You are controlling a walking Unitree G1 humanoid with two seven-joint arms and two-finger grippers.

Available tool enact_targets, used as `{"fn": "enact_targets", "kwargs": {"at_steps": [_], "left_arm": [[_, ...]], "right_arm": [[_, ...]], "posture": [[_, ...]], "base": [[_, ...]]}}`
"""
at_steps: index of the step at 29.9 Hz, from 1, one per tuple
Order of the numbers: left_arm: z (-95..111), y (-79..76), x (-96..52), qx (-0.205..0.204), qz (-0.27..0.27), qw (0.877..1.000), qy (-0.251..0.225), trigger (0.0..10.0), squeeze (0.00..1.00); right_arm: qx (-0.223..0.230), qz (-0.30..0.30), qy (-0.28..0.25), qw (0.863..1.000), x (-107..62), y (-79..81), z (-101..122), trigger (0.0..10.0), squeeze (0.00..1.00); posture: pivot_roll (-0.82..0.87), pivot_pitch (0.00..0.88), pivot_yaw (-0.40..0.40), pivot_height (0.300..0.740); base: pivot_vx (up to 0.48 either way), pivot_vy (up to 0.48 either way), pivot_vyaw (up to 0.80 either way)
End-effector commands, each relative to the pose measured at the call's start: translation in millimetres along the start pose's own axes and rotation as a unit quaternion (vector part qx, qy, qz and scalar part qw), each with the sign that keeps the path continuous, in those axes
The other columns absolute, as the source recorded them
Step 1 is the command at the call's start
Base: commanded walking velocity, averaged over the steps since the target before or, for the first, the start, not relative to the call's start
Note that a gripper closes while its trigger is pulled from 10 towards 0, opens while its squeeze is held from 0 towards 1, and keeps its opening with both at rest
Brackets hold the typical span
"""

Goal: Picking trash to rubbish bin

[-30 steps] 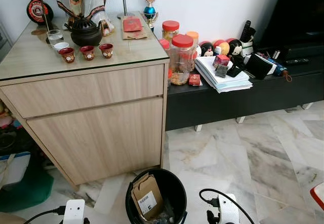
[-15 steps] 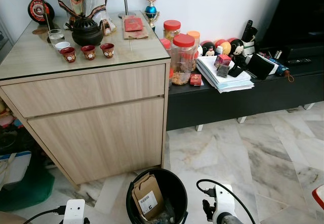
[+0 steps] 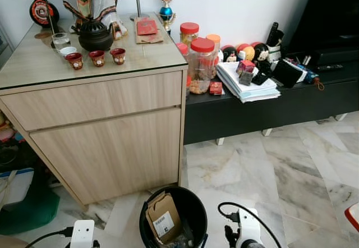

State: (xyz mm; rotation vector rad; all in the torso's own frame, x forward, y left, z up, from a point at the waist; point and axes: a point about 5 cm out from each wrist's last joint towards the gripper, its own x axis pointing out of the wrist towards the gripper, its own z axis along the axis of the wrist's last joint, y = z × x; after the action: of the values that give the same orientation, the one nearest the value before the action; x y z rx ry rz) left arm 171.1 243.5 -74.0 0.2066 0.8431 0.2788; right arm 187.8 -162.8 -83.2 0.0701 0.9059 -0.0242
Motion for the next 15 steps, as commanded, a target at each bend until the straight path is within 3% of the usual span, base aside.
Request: {"fn": "enact_targets", "kwargs": {"at_steps": [1, 15], "left_arm": [[-2.3, 1.7, -0.3, 0.007, -0.001, 1.000, 0.004, 10.0, 0.00], [-1.7, 2.3, -0.1, 0.006, -0.002, 1.000, 0.003, 10.0, 0.00]], "right_arm": [[0.003, 0.002, 0.000, 1.000, -0.4, 0.3, -1.6, 10.0, 0.00], [-0.007, 0.012, -0.004, 1.000, 0.9, 6.2, 2.9, 10.0, 0.00]], "posture": [[-0.01, 0.000, -0.017, 0.740], [0.00, 0.000, -0.021, 0.740]], "base": [[-0.270, 0.000, 0.00], [-0.311, 0.000, 0.00]]}}
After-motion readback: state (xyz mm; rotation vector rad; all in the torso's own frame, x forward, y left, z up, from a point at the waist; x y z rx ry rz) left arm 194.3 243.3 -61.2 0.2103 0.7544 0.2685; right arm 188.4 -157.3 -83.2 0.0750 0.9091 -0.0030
